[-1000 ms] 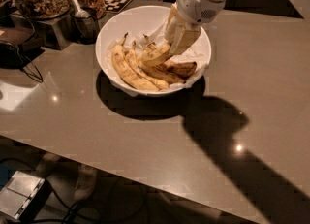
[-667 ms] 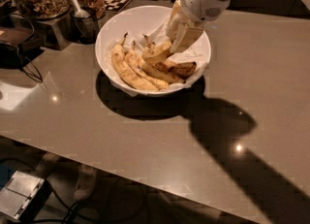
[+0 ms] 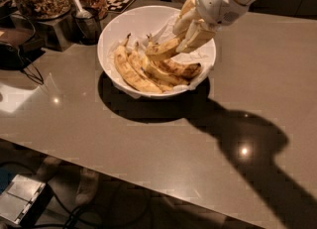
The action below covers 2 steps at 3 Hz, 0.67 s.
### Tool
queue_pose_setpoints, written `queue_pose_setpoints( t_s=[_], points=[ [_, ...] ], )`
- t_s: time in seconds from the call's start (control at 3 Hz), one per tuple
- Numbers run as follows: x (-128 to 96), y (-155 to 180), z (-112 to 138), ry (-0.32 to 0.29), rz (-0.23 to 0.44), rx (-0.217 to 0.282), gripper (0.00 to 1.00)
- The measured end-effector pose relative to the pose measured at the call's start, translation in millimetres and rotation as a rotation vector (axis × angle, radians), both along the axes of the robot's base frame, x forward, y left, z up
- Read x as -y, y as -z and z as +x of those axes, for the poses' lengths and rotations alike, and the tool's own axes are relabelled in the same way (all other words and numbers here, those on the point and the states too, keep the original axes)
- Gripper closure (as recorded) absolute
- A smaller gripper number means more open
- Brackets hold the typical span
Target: Pick banana from white bowl
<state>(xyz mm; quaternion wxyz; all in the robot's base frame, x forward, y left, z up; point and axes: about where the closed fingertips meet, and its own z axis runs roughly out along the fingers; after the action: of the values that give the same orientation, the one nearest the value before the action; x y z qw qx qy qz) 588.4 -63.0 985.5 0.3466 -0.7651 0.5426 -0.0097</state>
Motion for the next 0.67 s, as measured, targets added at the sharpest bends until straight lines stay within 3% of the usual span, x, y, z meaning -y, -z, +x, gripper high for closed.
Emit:
queue_pose_setpoints(
  t_s=[0.67],
  points=[
    [17, -17, -42, 0.065, 0.111, 0.072, 1.0]
  ],
)
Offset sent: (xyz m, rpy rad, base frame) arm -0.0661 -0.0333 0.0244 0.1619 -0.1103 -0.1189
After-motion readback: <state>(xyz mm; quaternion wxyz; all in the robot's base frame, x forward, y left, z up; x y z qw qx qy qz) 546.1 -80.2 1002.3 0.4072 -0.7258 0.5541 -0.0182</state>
